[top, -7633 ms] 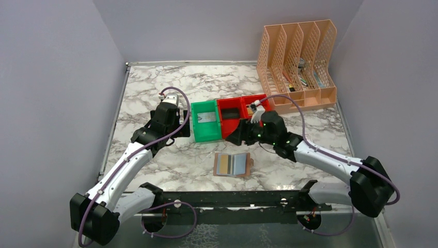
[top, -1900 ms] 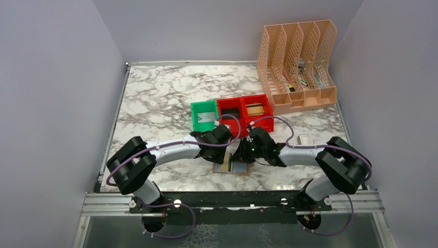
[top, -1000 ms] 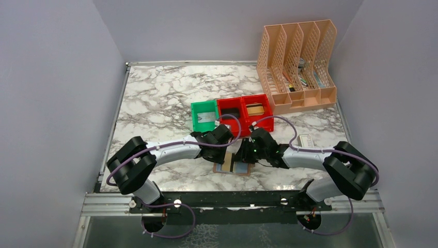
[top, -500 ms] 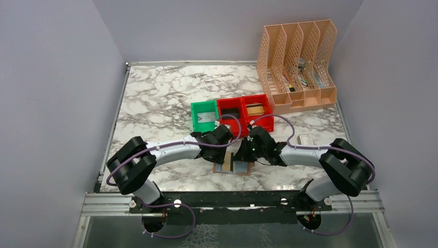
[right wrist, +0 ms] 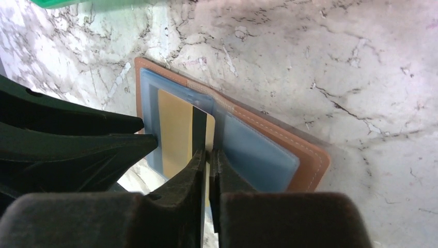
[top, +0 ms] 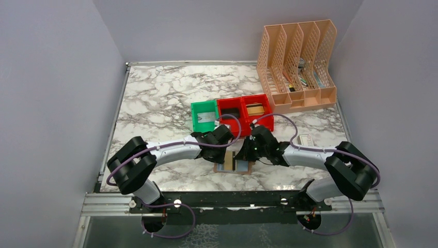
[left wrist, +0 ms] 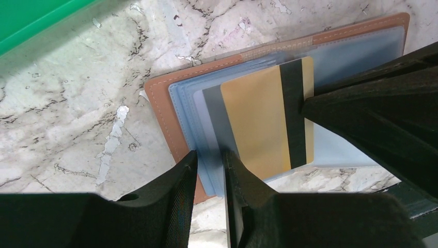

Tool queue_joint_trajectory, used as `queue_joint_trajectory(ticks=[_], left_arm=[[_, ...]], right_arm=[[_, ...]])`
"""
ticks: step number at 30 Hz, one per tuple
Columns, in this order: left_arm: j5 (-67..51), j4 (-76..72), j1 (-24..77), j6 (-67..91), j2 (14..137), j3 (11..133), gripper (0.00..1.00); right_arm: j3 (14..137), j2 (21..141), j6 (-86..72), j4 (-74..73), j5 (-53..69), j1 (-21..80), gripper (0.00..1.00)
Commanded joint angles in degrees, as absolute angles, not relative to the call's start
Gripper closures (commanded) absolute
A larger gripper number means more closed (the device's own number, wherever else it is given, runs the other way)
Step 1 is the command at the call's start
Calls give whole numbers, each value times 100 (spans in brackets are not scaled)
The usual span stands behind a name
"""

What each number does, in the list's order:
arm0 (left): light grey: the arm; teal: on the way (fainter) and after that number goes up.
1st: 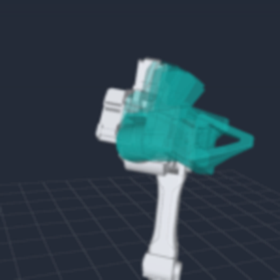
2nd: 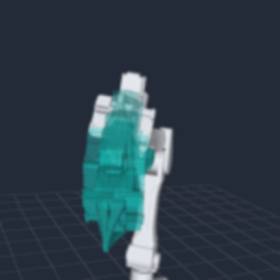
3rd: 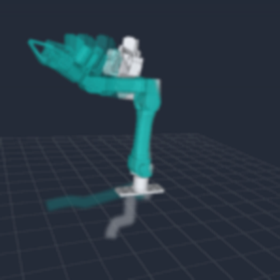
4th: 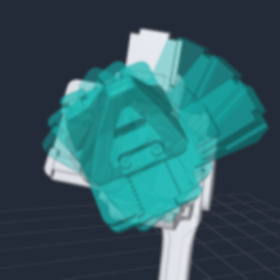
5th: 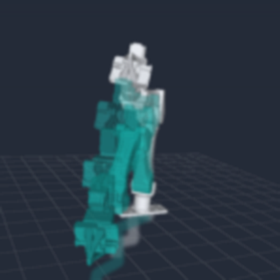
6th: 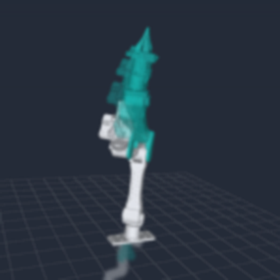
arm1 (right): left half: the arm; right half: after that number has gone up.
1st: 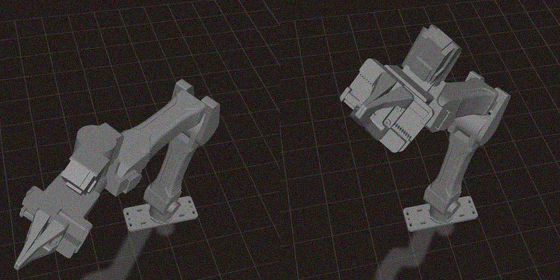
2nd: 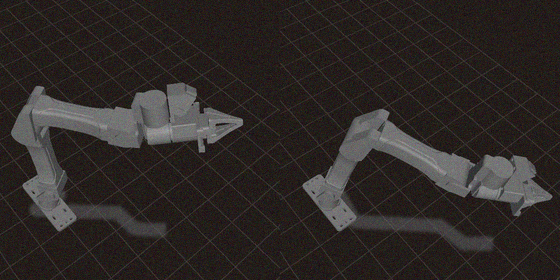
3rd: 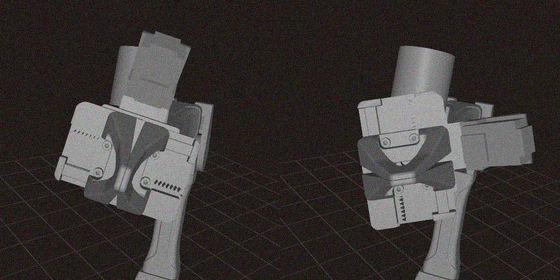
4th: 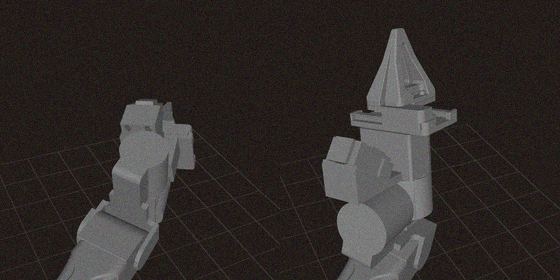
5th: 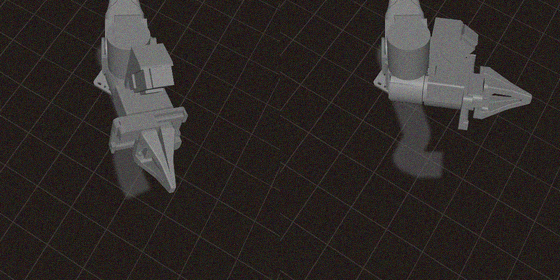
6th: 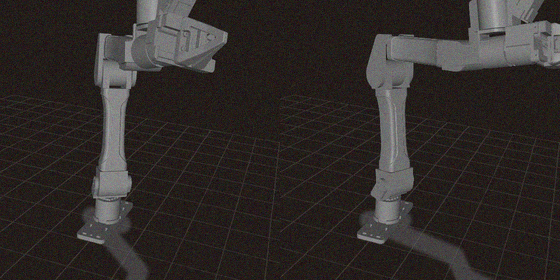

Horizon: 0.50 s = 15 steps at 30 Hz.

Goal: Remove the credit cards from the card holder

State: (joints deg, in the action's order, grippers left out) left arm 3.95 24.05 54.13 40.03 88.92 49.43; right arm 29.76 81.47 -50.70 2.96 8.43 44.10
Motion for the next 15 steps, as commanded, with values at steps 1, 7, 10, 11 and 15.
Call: queue_joint_trajectory(ticks=[1,7,10,11,15], left_arm=[[694,2711,5426,3979,9035,4970,73],[694,2697,5424,4048,9026,4969,74],[694,2698,5423,4060,9029,4970,74],[694,2692,5429,4068,9022,4959,74],[681,2664,5424,4078,9039,4957,74]], right_arm=[[2840,8077,-4931,313,923,4351,89],[2690,8132,-5057,494,1228,4348,68],[2624,8134,-5040,503,1264,4351,65],[2596,8149,-5026,563,1332,4351,66],[2518,8474,-5059,961,1772,4351,74]])
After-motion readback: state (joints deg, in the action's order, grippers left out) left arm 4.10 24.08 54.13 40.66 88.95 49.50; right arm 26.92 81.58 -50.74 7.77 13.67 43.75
